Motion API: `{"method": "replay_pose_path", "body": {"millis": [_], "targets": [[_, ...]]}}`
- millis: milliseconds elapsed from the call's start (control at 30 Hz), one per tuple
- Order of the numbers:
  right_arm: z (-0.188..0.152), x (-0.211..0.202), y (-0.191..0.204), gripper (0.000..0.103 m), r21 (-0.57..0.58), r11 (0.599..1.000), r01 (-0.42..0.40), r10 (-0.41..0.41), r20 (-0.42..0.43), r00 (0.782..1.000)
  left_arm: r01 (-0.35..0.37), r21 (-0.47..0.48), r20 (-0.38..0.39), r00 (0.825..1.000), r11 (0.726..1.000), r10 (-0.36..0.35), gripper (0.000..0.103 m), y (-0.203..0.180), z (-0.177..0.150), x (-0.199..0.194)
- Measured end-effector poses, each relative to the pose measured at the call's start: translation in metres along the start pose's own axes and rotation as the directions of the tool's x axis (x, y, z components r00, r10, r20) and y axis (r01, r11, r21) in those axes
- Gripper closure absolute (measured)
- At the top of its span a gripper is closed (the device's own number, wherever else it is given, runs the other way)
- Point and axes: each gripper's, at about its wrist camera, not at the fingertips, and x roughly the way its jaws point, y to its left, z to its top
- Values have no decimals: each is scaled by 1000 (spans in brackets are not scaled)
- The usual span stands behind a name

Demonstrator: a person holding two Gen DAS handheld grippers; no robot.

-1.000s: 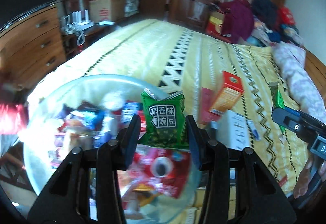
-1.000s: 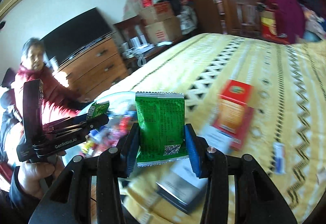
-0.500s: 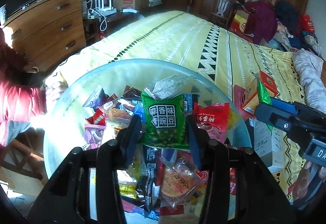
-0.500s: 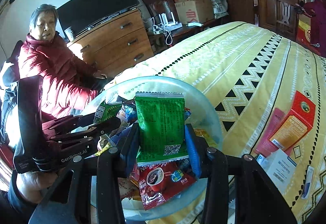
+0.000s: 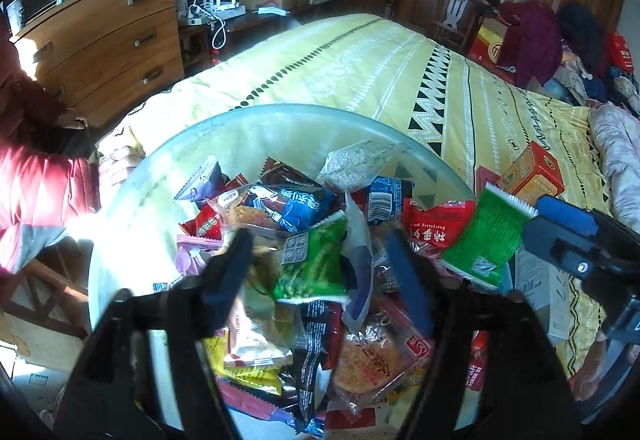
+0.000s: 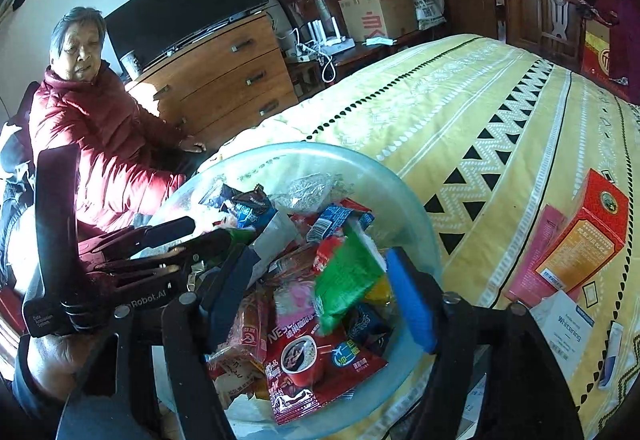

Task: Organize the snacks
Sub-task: 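Move both tools back over the bed toward the remaining snacks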

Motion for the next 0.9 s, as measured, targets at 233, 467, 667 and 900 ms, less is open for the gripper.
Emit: {"method": "replay_pose_path", "body": {"millis": [233, 467, 667, 900], "targets": [[-49, -113, -16, 15, 24, 990, 140, -140, 319, 937, 108, 168, 127, 983, 980, -130, 16, -78, -9, -52], [-206, -227, -132, 1, 321, 819, 476, -563, 289, 775, 444, 526, -24, 860, 725, -509, 0, -258, -94, -109], [-336, -228, -255, 1, 457, 675, 579, -591, -133, 795, 546, 517, -324, 837, 659, -440, 0, -346, -173, -8], [-372, -247, -299, 1, 509, 679, 529, -556, -114, 824, 479, 450, -414, 860, 754, -299, 0, -370, -210, 86]]}}
